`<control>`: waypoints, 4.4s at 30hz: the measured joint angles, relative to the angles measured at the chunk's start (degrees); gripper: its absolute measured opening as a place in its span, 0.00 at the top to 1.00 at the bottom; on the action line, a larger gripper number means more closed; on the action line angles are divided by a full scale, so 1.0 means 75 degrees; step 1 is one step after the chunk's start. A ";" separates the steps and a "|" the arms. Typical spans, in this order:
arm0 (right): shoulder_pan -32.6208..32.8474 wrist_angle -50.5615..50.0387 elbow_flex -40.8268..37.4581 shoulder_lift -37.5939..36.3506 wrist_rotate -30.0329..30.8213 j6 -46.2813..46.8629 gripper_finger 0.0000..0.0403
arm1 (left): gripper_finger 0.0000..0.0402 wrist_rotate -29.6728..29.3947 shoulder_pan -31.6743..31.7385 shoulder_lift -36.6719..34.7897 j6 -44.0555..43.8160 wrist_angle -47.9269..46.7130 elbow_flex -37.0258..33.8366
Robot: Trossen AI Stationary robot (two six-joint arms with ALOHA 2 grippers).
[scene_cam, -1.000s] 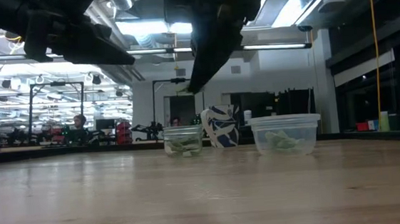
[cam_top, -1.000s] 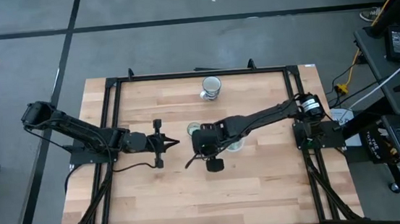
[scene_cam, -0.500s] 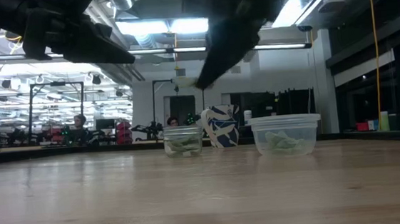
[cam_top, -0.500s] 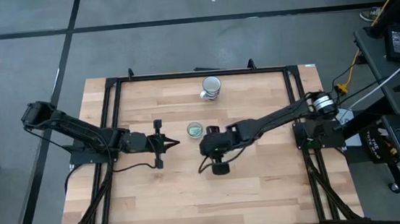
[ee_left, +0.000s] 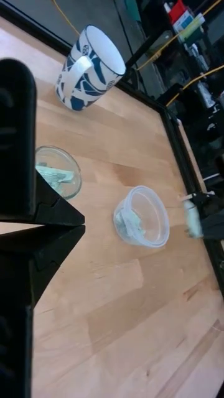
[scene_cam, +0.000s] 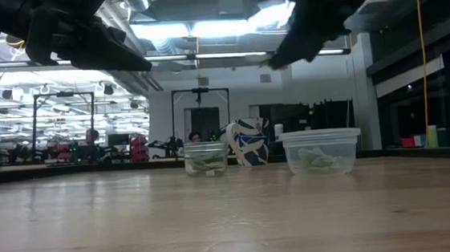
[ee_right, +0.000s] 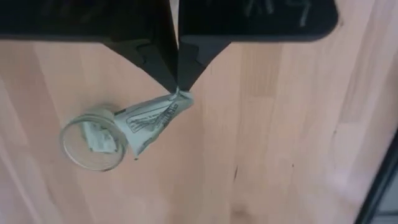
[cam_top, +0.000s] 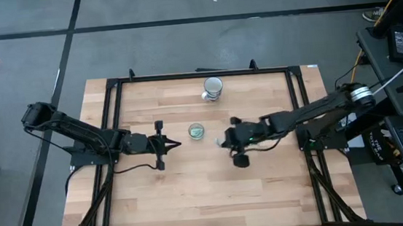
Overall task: Pick and place Stevia / Truvia into bins
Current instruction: Put the stevia packet into the transparent container, then return to Home Position
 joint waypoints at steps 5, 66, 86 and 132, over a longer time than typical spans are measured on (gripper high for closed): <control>0.0006 -0.0029 -0.0543 -0.0900 0.0040 0.0205 1.00 | 0.99 0.0000 0.0000 0.0000 -0.0023 0.0038 0.0000; -0.0252 -0.2203 -0.0060 0.0821 0.0547 0.2597 1.00 | 0.99 -0.0099 0.0000 0.0000 0.0000 0.0202 0.0000; -0.0289 -0.2230 -0.0063 0.1021 0.0547 0.2425 0.88 | 0.99 -0.0554 0.0003 0.0000 0.0000 0.0200 0.0000; -0.0495 0.1713 -0.3062 -0.2298 0.1290 -0.0371 0.99 | 1.00 0.3134 0.2203 -0.0035 0.0458 0.2973 -0.1254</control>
